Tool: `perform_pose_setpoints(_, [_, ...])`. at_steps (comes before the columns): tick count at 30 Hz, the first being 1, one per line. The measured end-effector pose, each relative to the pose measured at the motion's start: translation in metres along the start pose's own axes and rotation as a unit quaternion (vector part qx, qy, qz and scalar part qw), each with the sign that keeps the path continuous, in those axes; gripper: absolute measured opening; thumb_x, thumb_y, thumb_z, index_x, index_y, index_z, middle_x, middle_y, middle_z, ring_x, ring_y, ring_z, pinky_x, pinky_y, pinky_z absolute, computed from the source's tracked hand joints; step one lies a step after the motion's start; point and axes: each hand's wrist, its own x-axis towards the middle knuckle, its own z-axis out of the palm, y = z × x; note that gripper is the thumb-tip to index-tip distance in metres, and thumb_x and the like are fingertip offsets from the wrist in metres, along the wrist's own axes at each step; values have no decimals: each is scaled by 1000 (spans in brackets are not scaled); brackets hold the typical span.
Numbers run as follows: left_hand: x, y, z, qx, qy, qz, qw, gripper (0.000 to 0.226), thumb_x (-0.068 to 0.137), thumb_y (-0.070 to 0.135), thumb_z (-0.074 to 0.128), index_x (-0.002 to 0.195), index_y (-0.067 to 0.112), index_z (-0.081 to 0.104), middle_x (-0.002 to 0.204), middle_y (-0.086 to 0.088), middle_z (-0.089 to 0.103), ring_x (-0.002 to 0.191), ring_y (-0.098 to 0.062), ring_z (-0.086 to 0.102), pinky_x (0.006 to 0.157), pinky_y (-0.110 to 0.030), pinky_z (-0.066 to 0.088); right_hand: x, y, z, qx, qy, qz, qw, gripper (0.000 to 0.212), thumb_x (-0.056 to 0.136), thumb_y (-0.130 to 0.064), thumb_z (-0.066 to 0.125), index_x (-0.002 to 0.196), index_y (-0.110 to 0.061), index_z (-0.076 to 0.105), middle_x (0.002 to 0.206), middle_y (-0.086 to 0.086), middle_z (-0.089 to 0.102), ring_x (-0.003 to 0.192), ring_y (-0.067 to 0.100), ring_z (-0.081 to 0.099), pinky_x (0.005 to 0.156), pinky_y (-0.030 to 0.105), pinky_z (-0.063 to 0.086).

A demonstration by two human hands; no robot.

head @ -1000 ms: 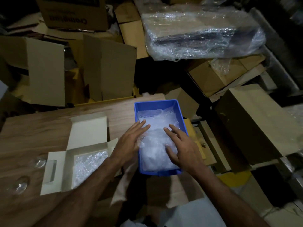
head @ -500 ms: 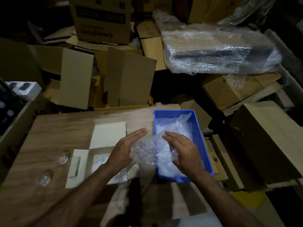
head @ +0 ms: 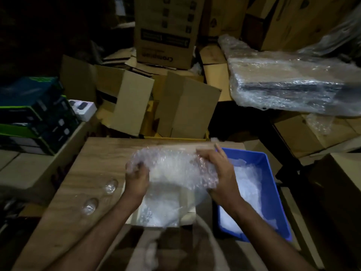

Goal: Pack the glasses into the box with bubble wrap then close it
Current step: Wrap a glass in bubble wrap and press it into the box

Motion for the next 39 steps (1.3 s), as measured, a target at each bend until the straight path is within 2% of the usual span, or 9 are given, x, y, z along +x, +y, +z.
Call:
perform_pose_setpoints(4, [20,9,-4,49,-34,-35,998,35,106,31,51,90,1,62,56,0,63,45,-10,59,42,-20,46,32,-10,29,123,71,191,971,21,84,4,71,99,-8,64,74,-8,66,58,2,62,52,22,51])
perform_pose_setpoints(9, [39,-21,-26,118,3,-150,982,31,104,36,54,85,12,63,46,7,55,43,-10,47,38,-17,34,21,10,66,333,-104,501,792,67,63,-45,93,118,-23,62,112,10,74,88,16,75,67,29,59])
perform_pose_setpoints(12, [45,-35,-45,89,-36,-229,969,28,100,35,62,110,9,64,76,-6,74,64,-18,63,57,-29,51,-5,21,81,266,-81,475,835,73,70,-25,93,128,-28,48,122,8,70,103,22,73,74,34,63])
perform_pose_setpoints(15, [43,-41,-68,82,-78,-209,971,64,98,23,66,151,19,31,96,-2,79,94,-28,74,91,-53,58,-12,22,85,261,-22,437,860,105,73,-30,90,155,-31,23,141,2,58,120,20,65,96,44,58])
perform_pose_setpoints(18, [37,-40,-83,98,-100,-156,978,82,102,5,54,159,39,6,92,-5,78,88,-30,72,87,-54,59,-14,24,79,232,-30,384,893,100,87,-13,78,159,-41,14,127,-23,62,114,7,66,100,43,56])
perform_pose_setpoints(25, [40,-41,-95,44,-209,-176,961,40,97,8,61,132,26,64,132,5,64,127,-20,60,100,-40,54,-14,34,67,181,-137,376,898,75,76,-4,87,141,-29,56,114,-10,72,99,2,71,85,26,60])
perform_pose_setpoints(30, [45,-34,-102,256,-250,-103,928,71,67,13,92,131,25,66,130,17,56,108,4,61,83,-10,53,-12,36,69,20,-236,328,914,82,65,-15,96,138,-18,60,133,-1,65,116,11,64,103,32,53])
perform_pose_setpoints(35, [48,-39,-97,464,-202,27,862,31,64,38,92,88,27,76,99,11,71,81,-3,65,69,-27,56,-9,44,73,-141,-251,233,929,18,77,-35,81,71,-21,72,75,1,67,71,12,60,68,32,51])
perform_pose_setpoints(39, [48,-21,-109,427,-255,12,867,29,68,37,91,79,24,68,129,12,57,121,-8,50,95,-36,46,6,27,45,-28,-296,292,909,13,88,-31,78,84,-21,70,100,-3,61,102,3,57,87,17,48])
